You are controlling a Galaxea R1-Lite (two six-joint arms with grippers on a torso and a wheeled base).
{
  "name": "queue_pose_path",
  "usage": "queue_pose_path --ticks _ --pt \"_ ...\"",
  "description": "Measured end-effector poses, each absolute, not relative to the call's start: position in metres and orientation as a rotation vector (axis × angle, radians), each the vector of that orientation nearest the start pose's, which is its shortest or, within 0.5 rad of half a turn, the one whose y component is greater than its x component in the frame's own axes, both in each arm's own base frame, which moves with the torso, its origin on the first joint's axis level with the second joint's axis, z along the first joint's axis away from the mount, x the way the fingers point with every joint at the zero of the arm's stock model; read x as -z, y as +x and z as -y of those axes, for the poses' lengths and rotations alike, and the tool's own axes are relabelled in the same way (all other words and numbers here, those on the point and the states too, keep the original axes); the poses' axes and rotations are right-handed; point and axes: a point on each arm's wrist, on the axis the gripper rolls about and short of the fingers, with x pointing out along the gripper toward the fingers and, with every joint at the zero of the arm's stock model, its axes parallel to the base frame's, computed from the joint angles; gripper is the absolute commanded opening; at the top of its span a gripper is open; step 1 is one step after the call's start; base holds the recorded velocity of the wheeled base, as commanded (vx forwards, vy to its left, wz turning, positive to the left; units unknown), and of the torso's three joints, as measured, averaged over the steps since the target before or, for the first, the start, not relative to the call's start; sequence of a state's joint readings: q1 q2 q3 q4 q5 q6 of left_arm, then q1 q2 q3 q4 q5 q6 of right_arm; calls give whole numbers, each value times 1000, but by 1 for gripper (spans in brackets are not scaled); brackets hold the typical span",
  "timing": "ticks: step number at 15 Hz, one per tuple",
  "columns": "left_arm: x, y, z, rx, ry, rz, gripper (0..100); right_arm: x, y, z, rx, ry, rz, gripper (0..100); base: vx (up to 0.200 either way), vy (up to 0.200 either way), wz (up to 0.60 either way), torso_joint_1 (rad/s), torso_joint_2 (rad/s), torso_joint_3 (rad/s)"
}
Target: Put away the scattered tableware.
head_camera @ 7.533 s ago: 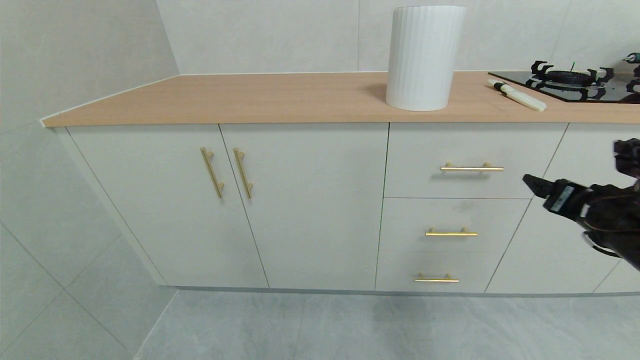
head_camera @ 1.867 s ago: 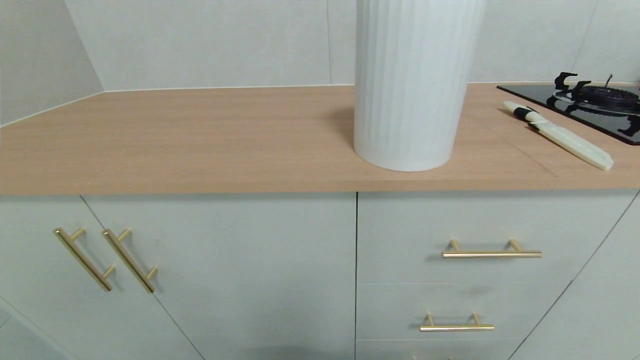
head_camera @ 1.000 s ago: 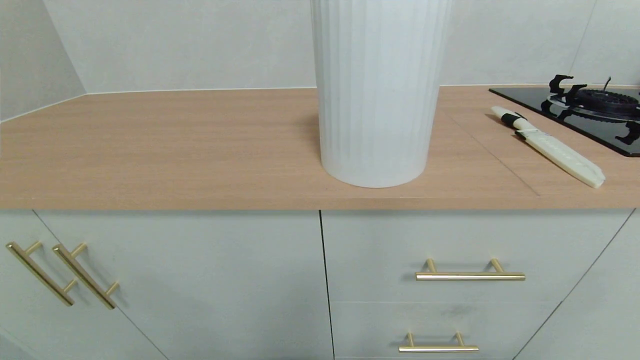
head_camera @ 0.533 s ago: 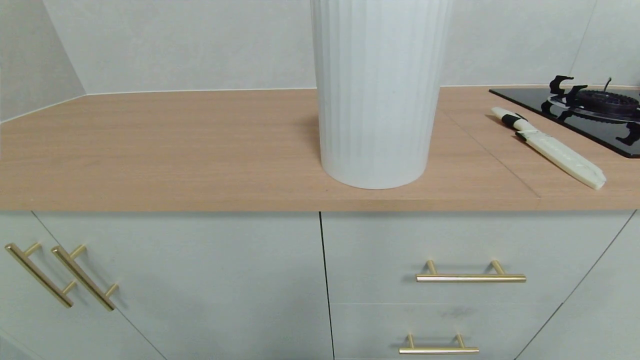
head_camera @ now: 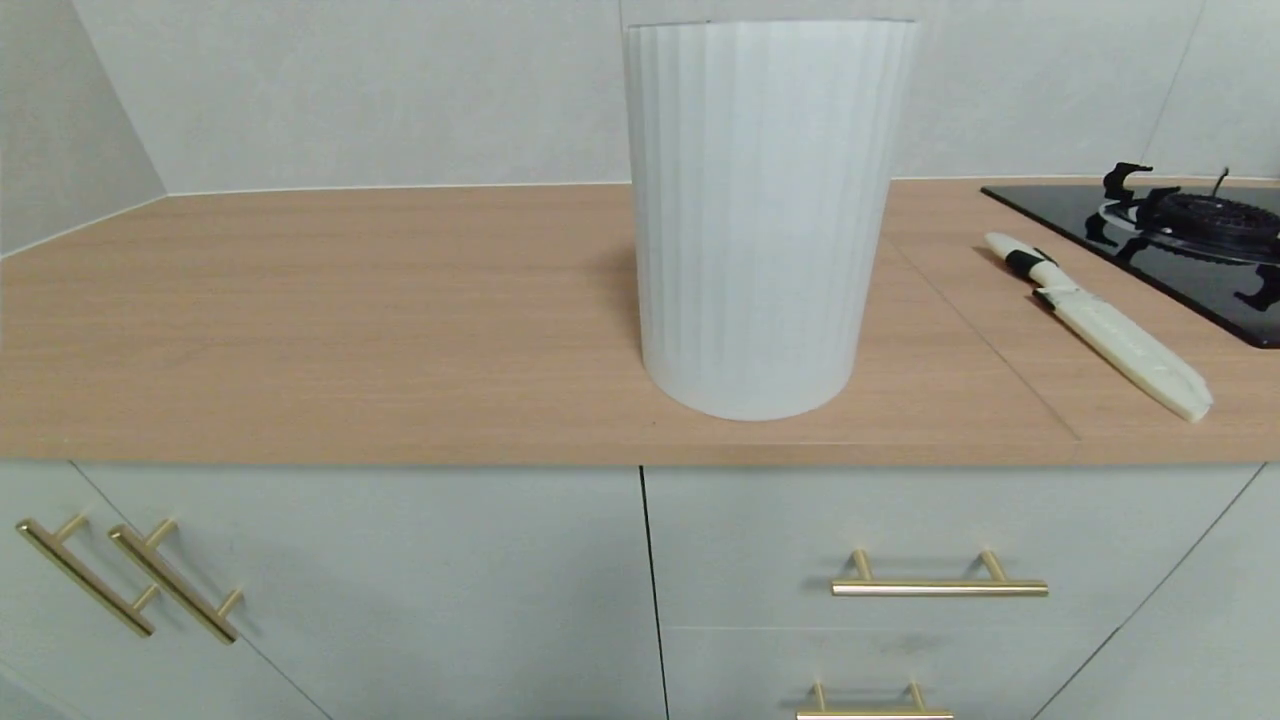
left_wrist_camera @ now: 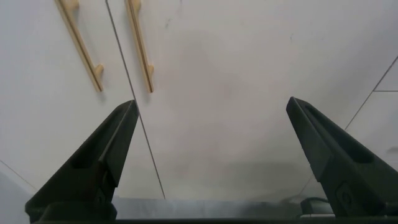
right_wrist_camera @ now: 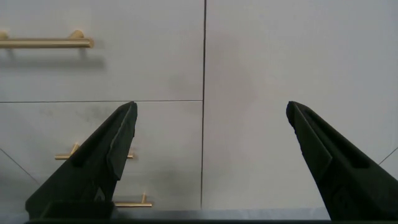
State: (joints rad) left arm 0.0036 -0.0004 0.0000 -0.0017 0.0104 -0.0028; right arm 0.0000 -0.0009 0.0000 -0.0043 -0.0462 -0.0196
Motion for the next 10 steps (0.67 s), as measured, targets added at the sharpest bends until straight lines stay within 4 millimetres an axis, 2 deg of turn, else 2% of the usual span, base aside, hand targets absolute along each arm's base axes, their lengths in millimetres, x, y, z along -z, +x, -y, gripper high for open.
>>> queue_pose_path --ticks 3,10 --pt "-76 -23 0 -13 -3 2 100 -76 -23 1 46 -19 5 100 0 0 0 106 -510 -269" --pt "-76 -23 0 -13 -3 3 100 -76 -23 1 45 -21 5 100 0 0 0 238 -471 -270"
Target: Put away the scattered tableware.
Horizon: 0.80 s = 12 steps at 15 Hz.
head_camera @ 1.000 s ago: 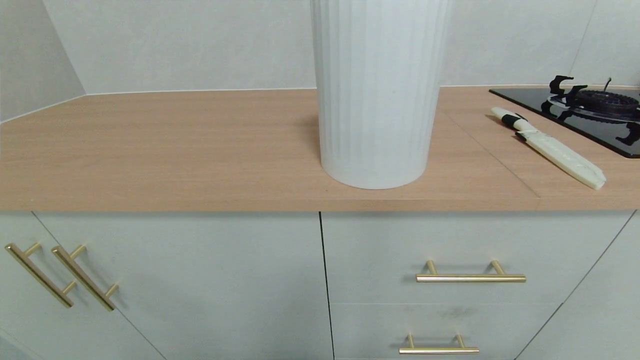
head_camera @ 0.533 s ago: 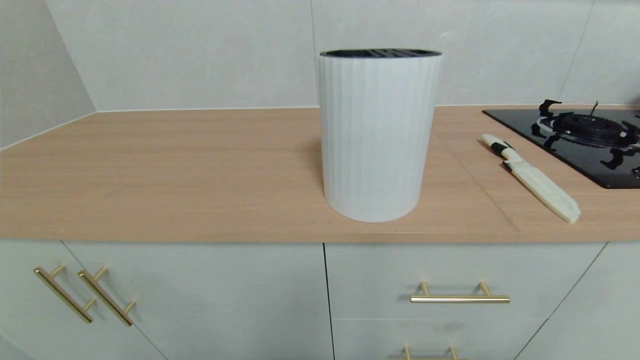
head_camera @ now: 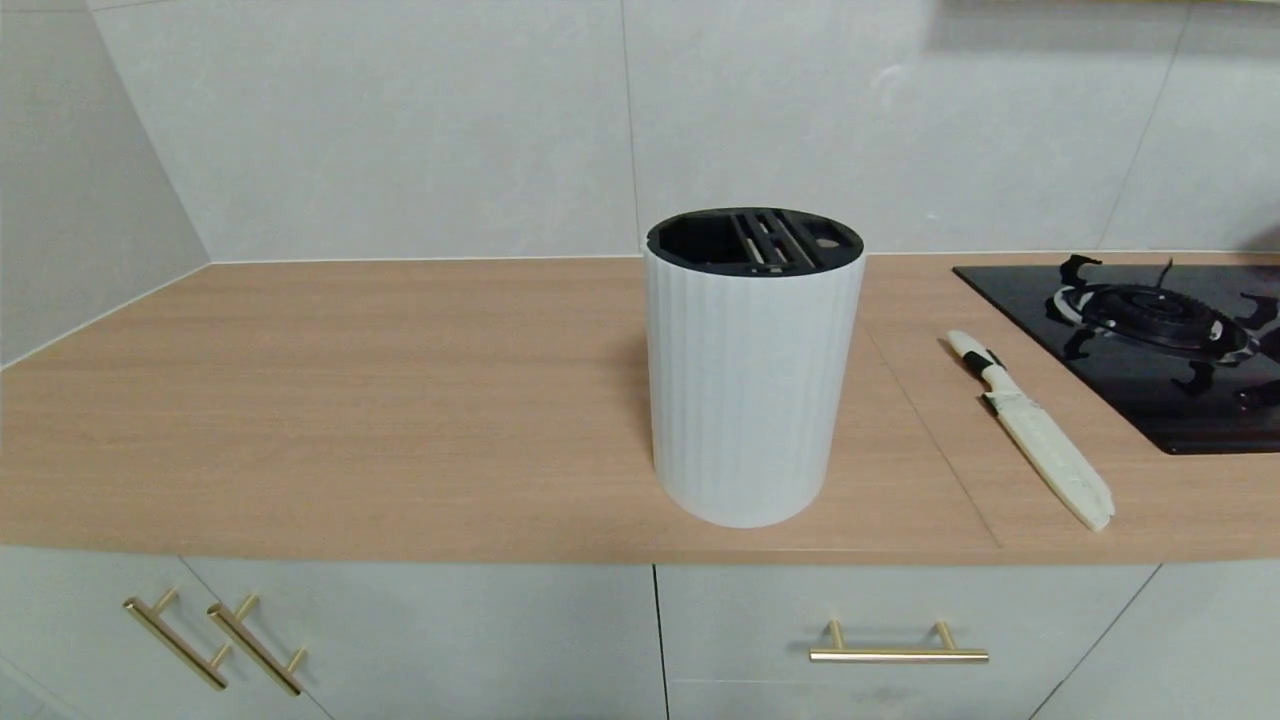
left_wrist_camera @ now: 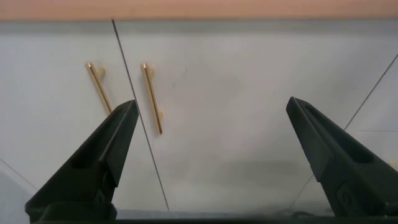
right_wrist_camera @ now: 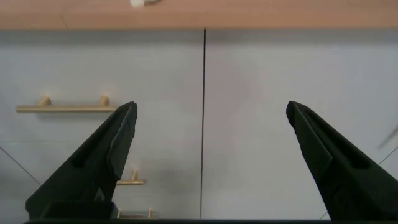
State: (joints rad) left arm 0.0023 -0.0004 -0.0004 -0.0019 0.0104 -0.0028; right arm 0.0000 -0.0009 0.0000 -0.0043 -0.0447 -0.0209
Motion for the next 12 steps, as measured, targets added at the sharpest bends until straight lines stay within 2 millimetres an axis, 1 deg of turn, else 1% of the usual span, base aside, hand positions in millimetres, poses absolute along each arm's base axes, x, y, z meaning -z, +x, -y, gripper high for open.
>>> queue_pose_path --ticks 6,12 --pt "-76 -23 0 -13 -3 2 100 -76 -23 1 45 -21 4 100 0 0 0 228 -500 -273" --pt "-76 -23 0 -13 -3 3 100 -76 -23 1 45 -21 4 100 0 0 0 251 -535 -283"
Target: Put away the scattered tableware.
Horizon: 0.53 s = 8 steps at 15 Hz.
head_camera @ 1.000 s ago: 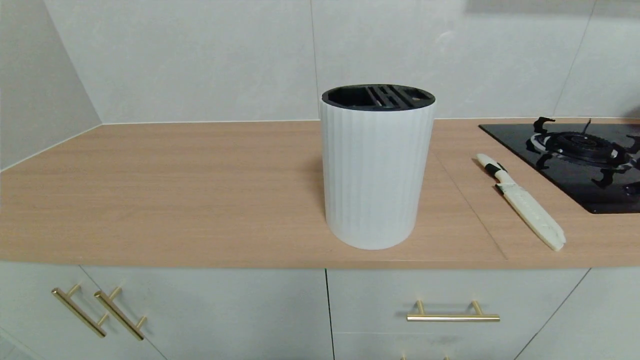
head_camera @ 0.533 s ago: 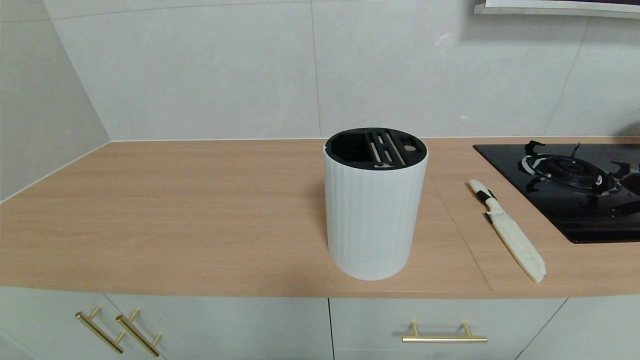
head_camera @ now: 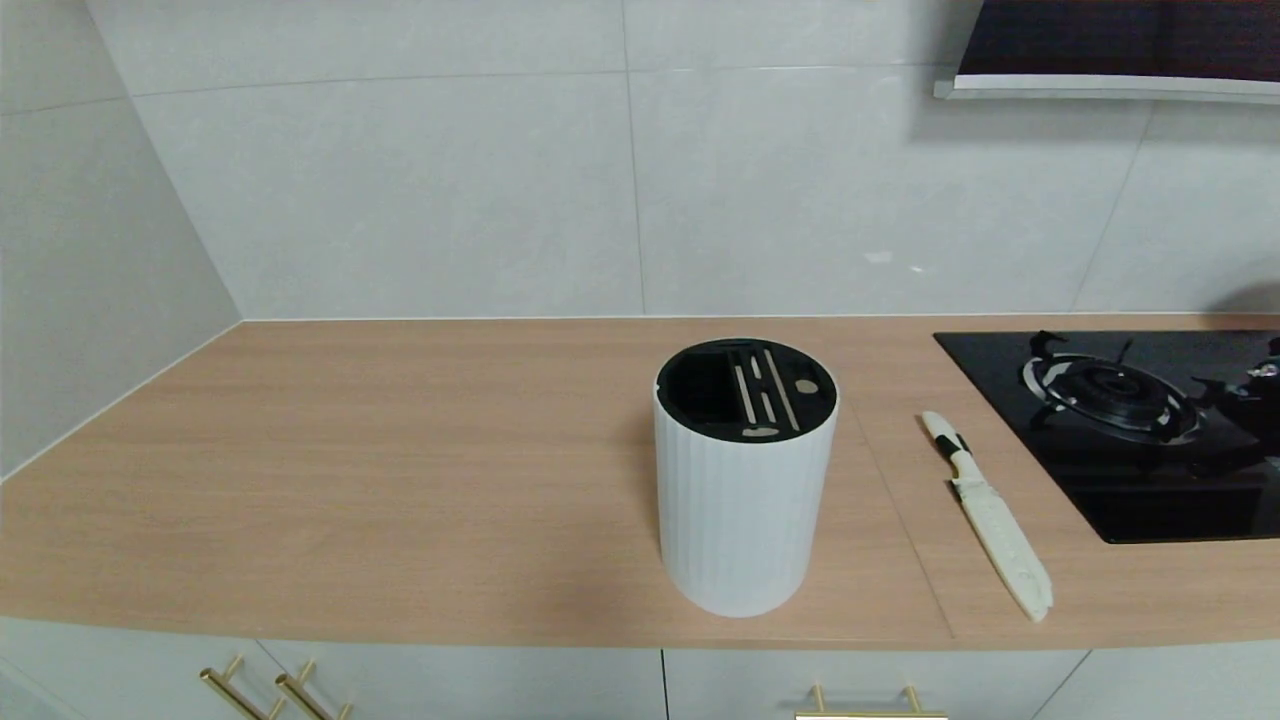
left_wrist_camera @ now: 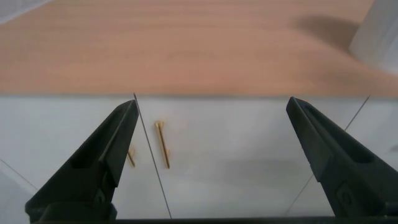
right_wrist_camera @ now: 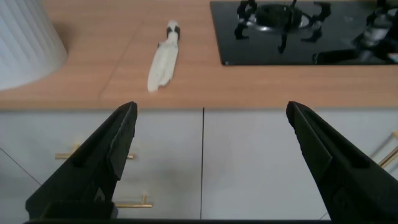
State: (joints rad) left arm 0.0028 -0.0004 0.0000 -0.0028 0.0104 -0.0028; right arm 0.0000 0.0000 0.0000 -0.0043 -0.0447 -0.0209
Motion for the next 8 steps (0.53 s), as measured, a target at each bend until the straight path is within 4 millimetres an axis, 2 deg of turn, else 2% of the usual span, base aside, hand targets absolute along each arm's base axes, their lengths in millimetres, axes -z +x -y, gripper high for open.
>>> queue_pose_path --ticks 6,8 --pt "-76 -23 0 -13 -3 1 100 -76 -23 1 45 -21 4 100 0 0 0 288 -589 -304" --pt "-76 -23 0 -13 -3 2 100 -76 -23 1 45 -21 3 100 0 0 0 227 -476 -244"
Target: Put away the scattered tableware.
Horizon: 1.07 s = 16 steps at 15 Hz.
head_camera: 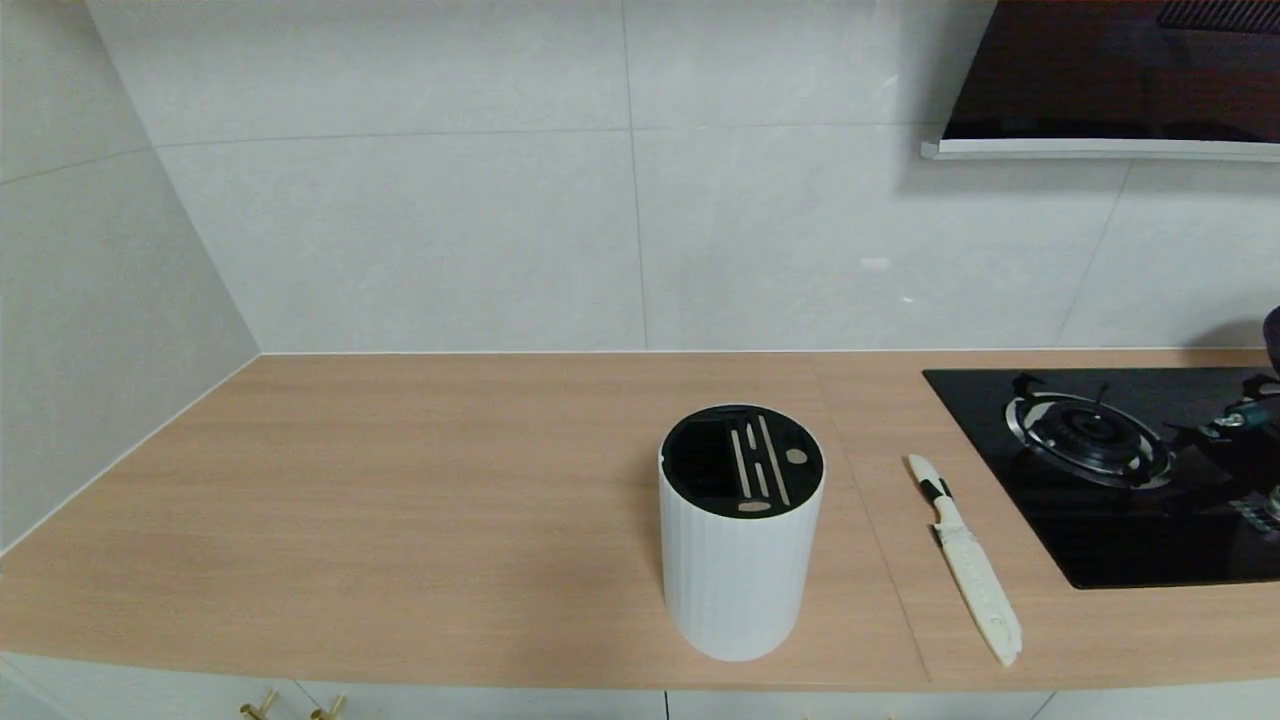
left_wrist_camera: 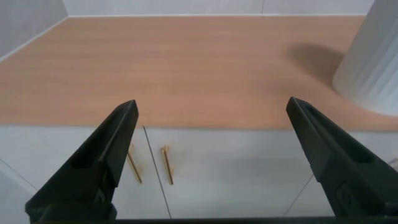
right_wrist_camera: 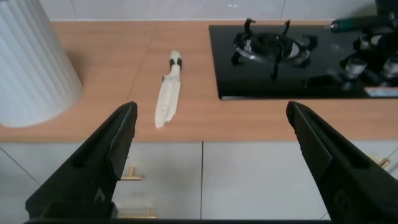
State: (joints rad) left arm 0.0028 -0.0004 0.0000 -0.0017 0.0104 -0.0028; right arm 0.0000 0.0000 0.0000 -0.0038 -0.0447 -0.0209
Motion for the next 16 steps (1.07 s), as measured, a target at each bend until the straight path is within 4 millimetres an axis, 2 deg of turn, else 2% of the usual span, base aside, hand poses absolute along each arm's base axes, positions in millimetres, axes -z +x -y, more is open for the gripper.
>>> queue_pose_path --ticks 4,16 --pt "-76 -23 0 -13 -3 2 100 -76 -23 1 45 -21 4 100 0 0 0 162 -338 -168" --pt "-76 -23 0 -13 -3 2 100 -76 -23 1 43 -24 4 100 0 0 0 2 -4 -2"
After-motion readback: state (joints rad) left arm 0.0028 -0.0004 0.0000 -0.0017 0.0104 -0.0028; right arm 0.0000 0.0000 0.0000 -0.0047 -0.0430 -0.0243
